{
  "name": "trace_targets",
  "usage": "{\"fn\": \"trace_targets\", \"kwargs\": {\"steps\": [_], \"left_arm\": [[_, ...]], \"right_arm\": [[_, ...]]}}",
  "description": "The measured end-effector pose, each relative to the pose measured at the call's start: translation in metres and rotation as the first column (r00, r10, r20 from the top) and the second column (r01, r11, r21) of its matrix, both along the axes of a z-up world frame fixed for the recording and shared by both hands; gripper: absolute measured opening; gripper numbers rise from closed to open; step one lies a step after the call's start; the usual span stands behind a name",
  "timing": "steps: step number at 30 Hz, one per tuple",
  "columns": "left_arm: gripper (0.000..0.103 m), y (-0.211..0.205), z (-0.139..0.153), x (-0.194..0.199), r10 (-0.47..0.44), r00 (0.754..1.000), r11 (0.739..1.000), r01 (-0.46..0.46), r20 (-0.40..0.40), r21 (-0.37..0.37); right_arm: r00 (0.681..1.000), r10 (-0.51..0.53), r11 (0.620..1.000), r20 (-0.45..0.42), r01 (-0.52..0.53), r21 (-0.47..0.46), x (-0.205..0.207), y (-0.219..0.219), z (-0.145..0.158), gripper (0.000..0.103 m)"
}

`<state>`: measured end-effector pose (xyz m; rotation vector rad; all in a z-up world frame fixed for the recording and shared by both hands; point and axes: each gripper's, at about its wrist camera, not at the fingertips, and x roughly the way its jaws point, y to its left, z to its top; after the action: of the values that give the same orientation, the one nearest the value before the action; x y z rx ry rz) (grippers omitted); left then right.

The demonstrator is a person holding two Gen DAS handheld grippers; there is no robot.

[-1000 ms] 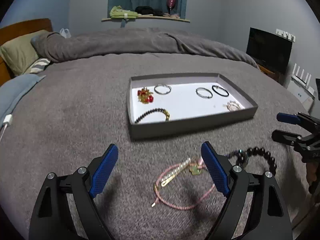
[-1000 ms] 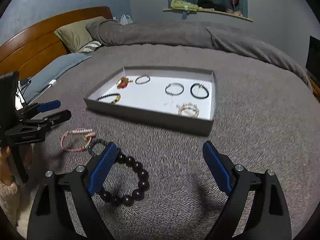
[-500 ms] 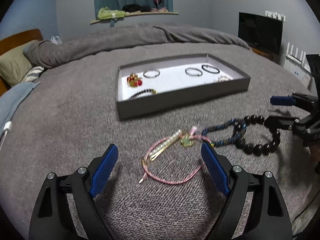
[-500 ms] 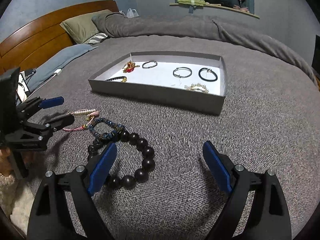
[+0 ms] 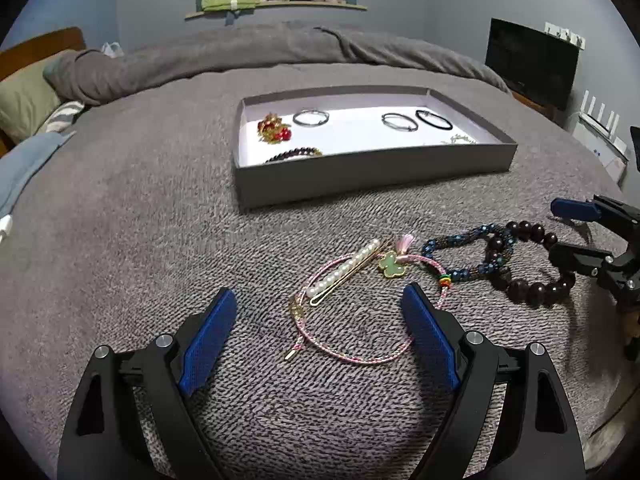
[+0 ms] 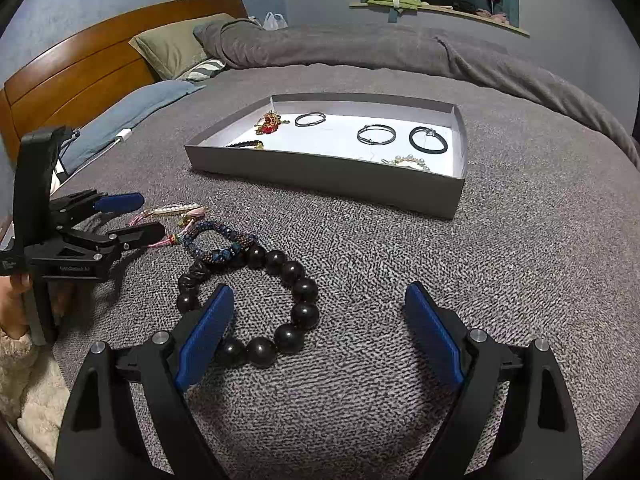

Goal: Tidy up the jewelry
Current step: 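Open both grippers and move them back over the pink cord bracelet, then grasp the pink cord bracelet with the left gripper while the right grasps the pearl clip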

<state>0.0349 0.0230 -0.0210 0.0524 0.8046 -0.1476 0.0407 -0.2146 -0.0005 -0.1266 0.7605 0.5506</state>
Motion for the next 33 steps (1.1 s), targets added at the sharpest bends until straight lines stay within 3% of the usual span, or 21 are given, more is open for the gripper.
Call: {"fn": "trace_targets", "kwargs": {"steps": [5, 9, 11, 15, 23, 29, 33], "left_arm": [[0.084, 0.0, 0.002, -0.006, 0.004, 1.0, 1.0, -0.004, 0.012, 0.023], [0.08, 0.008, 0.005, -0.008, 0.019, 1.0, 1.0, -0.019, 0.013, -0.008], [0.069, 0.011, 0.003, -0.009, 0.019, 1.0, 1.0, -0.019, -0.002, -0.011], [0.062, 0.012, 0.001, -0.011, 0.009, 1.0, 1.0, -0.009, -0.016, -0.01], [0.042, 0.015, -0.001, -0.013, -0.007, 0.999, 1.0, 0.006, -0.037, -0.003], [0.025, 0.021, -0.001, -0.012, -0.007, 0.999, 1.0, 0.007, -0.034, -0.012], [0.025, 0.026, 0.001, -0.014, -0.012, 0.999, 0.999, 0.011, -0.03, -0.039]], "right_arm": [[1.0, 0.006, 1.0, 0.003, -0.006, -0.011, 0.0, 0.001, -0.002, 0.085], [1.0, 0.009, 1.0, 0.011, -0.008, -0.009, 0.0, 0.002, -0.001, 0.085], [1.0, 0.01, 1.0, 0.011, -0.01, -0.01, -0.001, 0.002, -0.001, 0.085], [1.0, 0.016, 1.0, 0.027, -0.016, -0.023, -0.003, 0.006, -0.002, 0.082], [0.998, 0.033, 0.999, 0.05, -0.032, -0.019, 0.004, 0.022, 0.011, 0.066], [0.974, 0.199, 0.978, 0.111, -0.19, -0.084, 0.007, 0.075, 0.029, 0.057], [0.935, 0.346, 0.93, 0.079, -0.331, -0.157, 0.013, 0.119, 0.026, 0.055]]}}
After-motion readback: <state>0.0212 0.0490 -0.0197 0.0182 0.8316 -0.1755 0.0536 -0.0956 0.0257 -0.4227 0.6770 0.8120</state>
